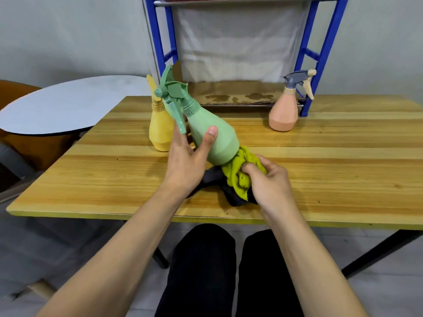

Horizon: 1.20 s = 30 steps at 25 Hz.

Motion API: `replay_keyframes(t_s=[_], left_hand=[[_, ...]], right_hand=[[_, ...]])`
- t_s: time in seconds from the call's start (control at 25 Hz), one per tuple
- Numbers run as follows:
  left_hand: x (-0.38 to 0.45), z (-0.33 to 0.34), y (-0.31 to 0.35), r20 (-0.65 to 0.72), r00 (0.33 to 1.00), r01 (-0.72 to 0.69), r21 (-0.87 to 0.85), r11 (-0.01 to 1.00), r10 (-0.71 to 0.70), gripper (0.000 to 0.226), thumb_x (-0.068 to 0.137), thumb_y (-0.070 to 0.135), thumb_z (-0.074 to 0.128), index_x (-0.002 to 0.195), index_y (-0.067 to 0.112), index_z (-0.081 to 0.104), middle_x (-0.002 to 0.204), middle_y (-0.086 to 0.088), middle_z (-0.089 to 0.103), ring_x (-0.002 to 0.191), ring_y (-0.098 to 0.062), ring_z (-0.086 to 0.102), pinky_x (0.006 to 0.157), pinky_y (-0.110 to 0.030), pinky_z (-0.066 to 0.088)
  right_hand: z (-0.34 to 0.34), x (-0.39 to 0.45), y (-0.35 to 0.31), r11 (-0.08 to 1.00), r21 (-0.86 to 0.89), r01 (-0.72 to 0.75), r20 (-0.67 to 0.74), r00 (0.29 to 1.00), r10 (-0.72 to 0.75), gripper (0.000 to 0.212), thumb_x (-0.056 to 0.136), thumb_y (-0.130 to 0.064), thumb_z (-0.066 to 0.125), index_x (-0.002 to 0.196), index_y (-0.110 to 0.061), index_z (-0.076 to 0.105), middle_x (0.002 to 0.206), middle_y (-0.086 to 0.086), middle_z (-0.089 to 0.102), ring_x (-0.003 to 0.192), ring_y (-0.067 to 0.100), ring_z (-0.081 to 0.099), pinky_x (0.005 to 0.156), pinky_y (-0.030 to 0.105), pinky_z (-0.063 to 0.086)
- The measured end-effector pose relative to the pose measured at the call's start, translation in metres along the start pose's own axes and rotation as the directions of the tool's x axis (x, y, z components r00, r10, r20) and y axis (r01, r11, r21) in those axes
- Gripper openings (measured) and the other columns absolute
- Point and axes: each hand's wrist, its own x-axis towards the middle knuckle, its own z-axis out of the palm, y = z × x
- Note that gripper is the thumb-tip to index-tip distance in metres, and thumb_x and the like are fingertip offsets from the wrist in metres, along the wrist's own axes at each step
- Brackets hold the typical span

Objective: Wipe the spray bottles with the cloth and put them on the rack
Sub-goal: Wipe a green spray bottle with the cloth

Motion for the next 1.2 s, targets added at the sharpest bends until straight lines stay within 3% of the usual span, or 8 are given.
replay_keyframes(t_s=[0.12,0.28,0.36,0.6,0.76,1.0,1.12,1.2], left_hand=[[-0.003,-0.001,-0.006,0.034,0.999,0.036,0.018,0.999,-0.036,0.056,0.094,0.042,0.071,0.141,0.023,0.047,0.122,0.019,0.067,0.115,0.006,0.063,0.097,-0.028,0.055],[-0.016,-0.002,-0.025,0.13,0.991,0.002,0.157,0.988,-0.022,0.045,0.093,0.042,0.07,0.131,0.033,0.048,0.116,0.018,0.068,0.11,-0.001,0.066,0.094,-0.044,0.058],[-0.017,-0.005,-0.028,0.174,0.985,-0.025,0.183,0.983,-0.007,0.05,0.092,0.042,0.068,0.136,0.027,0.049,0.122,0.012,0.068,0.115,-0.008,0.065,0.097,-0.047,0.056],[-0.015,-0.014,-0.031,0.21,0.977,-0.023,0.22,0.975,-0.025,0.062,0.094,0.045,0.07,0.147,0.022,0.045,0.131,0.01,0.066,0.12,-0.002,0.062,0.103,-0.04,0.054],[-0.015,-0.011,-0.032,0.176,0.984,-0.045,0.233,0.972,0.003,0.062,0.093,0.04,0.072,0.147,0.023,0.047,0.134,0.015,0.062,0.123,0.007,0.056,0.104,-0.028,0.05],[-0.013,-0.016,-0.035,0.126,0.99,0.032,0.238,0.971,-0.064,0.071,0.084,0.052,0.077,0.144,0.032,0.044,0.132,0.015,0.061,0.122,-0.002,0.057,0.105,-0.036,0.051],[-0.015,-0.009,-0.03,-0.015,0.994,0.102,0.386,0.917,-0.104,0.089,0.069,0.067,0.081,0.144,0.04,0.039,0.129,0.009,0.049,0.123,-0.013,0.046,0.103,-0.035,0.044],[-0.011,-0.01,-0.021,-0.024,0.986,0.157,0.459,0.874,-0.165,0.084,0.075,0.074,0.066,0.145,0.039,0.039,0.128,0.007,0.042,0.125,-0.016,0.039,0.106,-0.037,0.037]], right_hand=[[-0.005,0.0,-0.005,0.899,-0.371,0.234,-0.112,0.95,-0.293,0.037,0.084,-0.015,0.069,0.117,-0.031,0.072,0.106,-0.015,0.073,0.094,0.003,0.065,0.087,0.018,0.049],[0.006,-0.002,-0.006,0.815,-0.339,0.469,0.092,0.879,-0.468,0.062,0.084,-0.003,0.068,0.14,-0.029,0.058,0.136,-0.014,0.058,0.126,-0.002,0.052,0.107,0.014,0.039],[0.005,0.003,0.0,0.822,-0.346,0.453,0.226,0.89,-0.395,0.064,0.087,-0.003,0.063,0.144,-0.029,0.053,0.141,-0.017,0.053,0.131,-0.003,0.047,0.112,0.018,0.037],[-0.012,0.012,0.019,0.738,-0.547,0.395,0.284,0.917,-0.279,0.054,0.09,-0.006,0.06,0.141,-0.022,0.057,0.136,-0.014,0.055,0.124,0.002,0.05,0.113,0.034,0.04],[-0.002,0.012,0.008,0.829,-0.369,0.42,0.228,0.906,-0.357,0.059,0.087,0.0,0.057,0.14,-0.026,0.059,0.139,-0.013,0.057,0.131,0.0,0.049,0.115,0.025,0.037],[-0.015,0.014,0.03,0.607,-0.623,0.493,0.352,0.87,-0.345,0.058,0.089,-0.014,0.059,0.144,-0.03,0.053,0.152,-0.012,0.045,0.143,0.008,0.036,0.119,0.04,0.033],[-0.021,0.01,0.019,0.722,-0.574,0.387,0.355,0.912,-0.206,0.048,0.094,-0.045,0.058,0.142,-0.044,0.052,0.154,-0.02,0.036,0.142,0.0,0.032,0.117,0.03,0.028],[-0.023,0.01,0.017,0.768,-0.529,0.361,0.36,0.915,-0.182,0.039,0.1,-0.041,0.052,0.138,-0.049,0.055,0.15,-0.021,0.04,0.137,-0.005,0.034,0.112,0.023,0.027]])
